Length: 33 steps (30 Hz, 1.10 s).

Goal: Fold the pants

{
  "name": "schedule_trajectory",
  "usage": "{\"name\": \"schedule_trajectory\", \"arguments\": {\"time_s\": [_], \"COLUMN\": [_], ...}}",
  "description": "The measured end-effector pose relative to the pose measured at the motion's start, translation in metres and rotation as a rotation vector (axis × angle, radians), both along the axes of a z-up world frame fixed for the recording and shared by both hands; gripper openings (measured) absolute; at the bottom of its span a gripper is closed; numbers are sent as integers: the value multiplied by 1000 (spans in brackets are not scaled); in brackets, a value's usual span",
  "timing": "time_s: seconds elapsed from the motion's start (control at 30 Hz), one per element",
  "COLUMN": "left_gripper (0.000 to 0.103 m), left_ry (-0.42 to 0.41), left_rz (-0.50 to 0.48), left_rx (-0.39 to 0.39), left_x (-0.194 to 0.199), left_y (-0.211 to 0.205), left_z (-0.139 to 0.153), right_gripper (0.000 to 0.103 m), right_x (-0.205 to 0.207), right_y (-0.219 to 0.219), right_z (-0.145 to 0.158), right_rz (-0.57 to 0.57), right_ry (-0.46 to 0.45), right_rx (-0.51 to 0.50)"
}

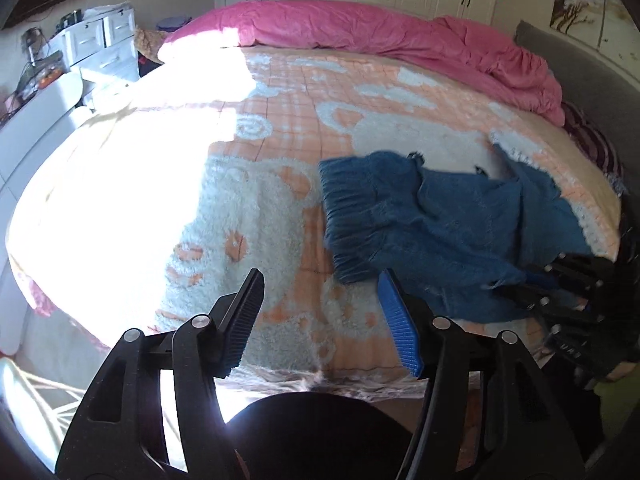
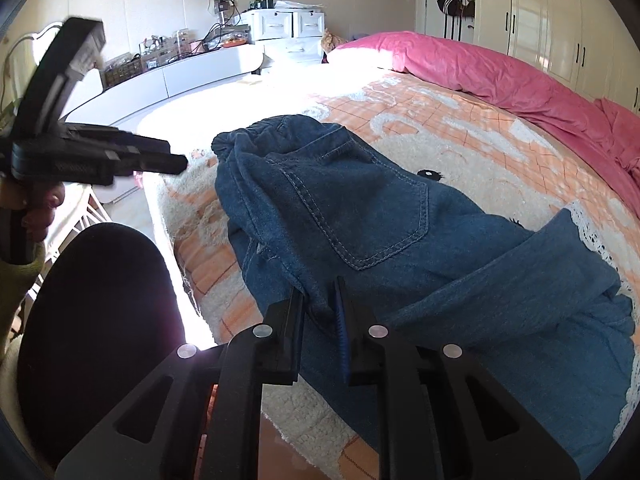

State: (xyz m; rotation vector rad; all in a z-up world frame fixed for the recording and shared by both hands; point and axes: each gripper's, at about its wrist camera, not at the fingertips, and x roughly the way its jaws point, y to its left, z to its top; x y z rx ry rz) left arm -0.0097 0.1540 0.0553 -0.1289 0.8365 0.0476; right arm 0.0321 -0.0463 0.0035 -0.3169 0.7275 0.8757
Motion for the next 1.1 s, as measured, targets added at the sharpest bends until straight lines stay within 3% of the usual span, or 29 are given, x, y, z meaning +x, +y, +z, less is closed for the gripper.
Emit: {"name": "schedule_trajectory", "arguments": {"time_s": [0.1,0.27,0.4,0.53,0.77,0.9,1.0,1.03,1.1], "left_gripper": [52,45,41,41,41,41,41,41,41], "left_ry": [-57,29,165,154,149,152,156,157,161], "left_rz": [-54,-122,-94,-99,-102,-102,-102,-103,-103], "left_rx": [-84,-130,-76,-74,-51,-33,-33,-34,-35], "left_x": [12,53,71,68,65,66,67,67,68], "left_y": [-17,-57,-65,-64,-65,-67,-68,-67,-67], "left_z": [19,-5,-54,-55,-54,-54,-54,-54,-54], "right_gripper": [15,20,29,43,48,48,48,49,49], "right_x": [0,-2,-5,-1,34,63,76,77,73], "right_y": [-1,-8,-25,-58,-57,-35,-29,-30,-33], "right_z": [-5,-9,-3,18,43,27,-7,-21,-23], "right_rz": [-2,-4,-6,-94,-160,-166,-204,-203,-184], "right_ry": [21,70,131,131,63,133,201,231,203], "right_rx": [-8,11,59,145,159,98,-20,-22,1]}}
